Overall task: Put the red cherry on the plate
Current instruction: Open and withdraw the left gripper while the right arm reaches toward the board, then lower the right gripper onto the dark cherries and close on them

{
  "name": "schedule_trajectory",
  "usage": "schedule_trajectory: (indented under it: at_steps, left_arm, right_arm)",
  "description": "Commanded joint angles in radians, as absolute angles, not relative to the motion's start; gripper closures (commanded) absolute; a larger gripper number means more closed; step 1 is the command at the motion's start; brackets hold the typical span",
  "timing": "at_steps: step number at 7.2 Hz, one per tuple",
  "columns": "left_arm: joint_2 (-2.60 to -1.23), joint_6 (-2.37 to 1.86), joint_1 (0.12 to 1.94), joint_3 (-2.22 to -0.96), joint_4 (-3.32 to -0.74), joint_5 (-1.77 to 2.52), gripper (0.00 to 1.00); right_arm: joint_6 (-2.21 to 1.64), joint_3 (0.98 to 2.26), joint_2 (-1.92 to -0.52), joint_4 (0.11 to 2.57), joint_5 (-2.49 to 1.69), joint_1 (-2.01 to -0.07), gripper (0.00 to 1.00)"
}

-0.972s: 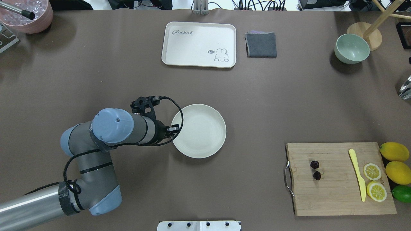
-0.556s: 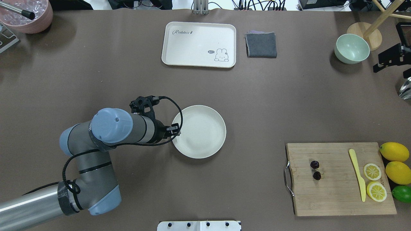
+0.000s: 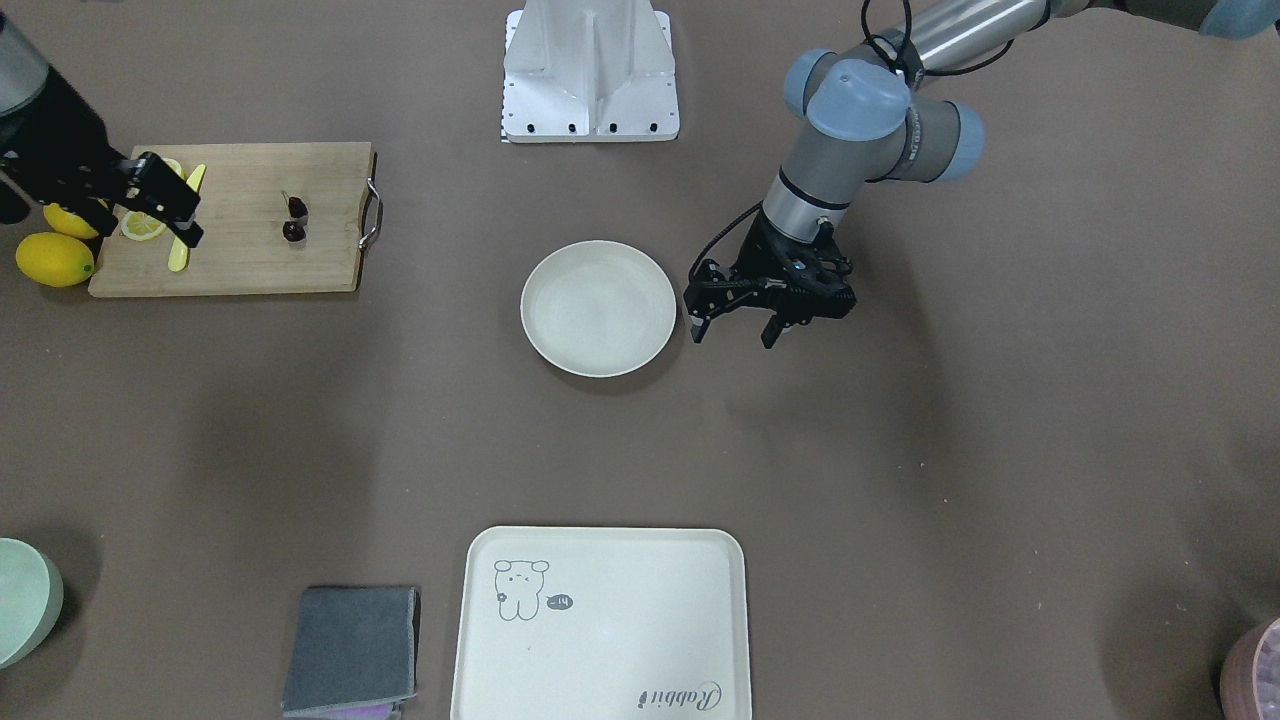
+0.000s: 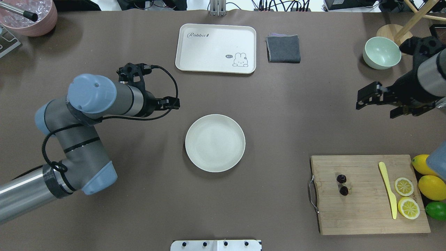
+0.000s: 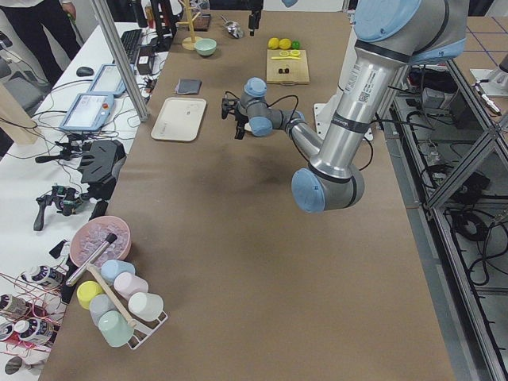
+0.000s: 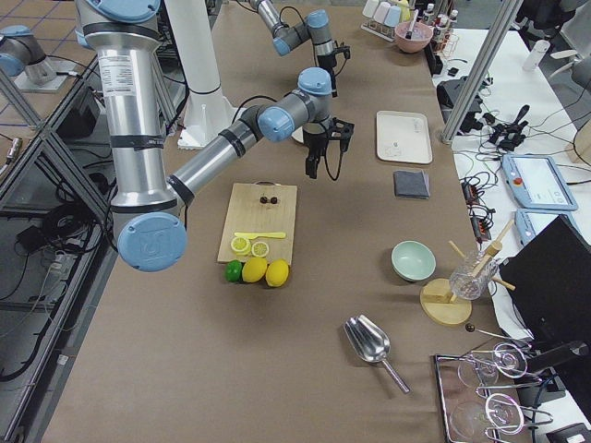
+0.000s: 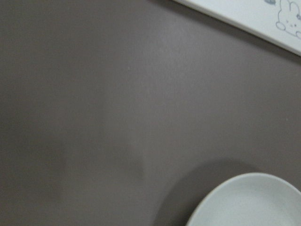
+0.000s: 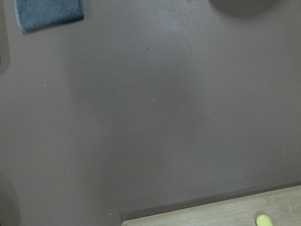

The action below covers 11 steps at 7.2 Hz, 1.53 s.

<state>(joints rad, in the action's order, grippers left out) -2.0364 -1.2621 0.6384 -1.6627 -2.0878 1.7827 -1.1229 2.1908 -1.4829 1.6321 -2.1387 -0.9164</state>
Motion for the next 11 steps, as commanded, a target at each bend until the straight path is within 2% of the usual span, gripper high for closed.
schedule_trajectory:
  at_steps: [1, 3, 8, 9, 11]
  left_arm:
    - [-2.036, -1.129, 0.693, -1.606, -2.078, 1.779, 0.02]
    - [-2.036, -1.098, 0.695, -1.606, -2.079, 1.776, 0.02]
    - [-2.037, -1.098, 0.687, -1.603, -2.086, 1.769, 0.02]
    - [-2.036, -1.098, 0.687, -1.603, -2.086, 1.769, 0.02]
    - [-2.037, -1.098, 0.687, -1.603, -2.088, 1.769, 0.02]
  right_arm:
    - [-1.282, 2.209, -1.527, 1.538, -2.037, -0.743, 0.00]
    - [-1.342, 2.201, -1.661, 1.331, -1.985, -0.637, 0.00]
    - [-1.328, 2.120, -1.720, 1.259, -1.947, -0.494, 0.00]
    - [-1.328, 2.108, -1.721, 1.259, -1.942, -0.474, 0.03]
    - [-1.328, 2.071, -1.714, 1.261, -1.879, -0.427, 0.21]
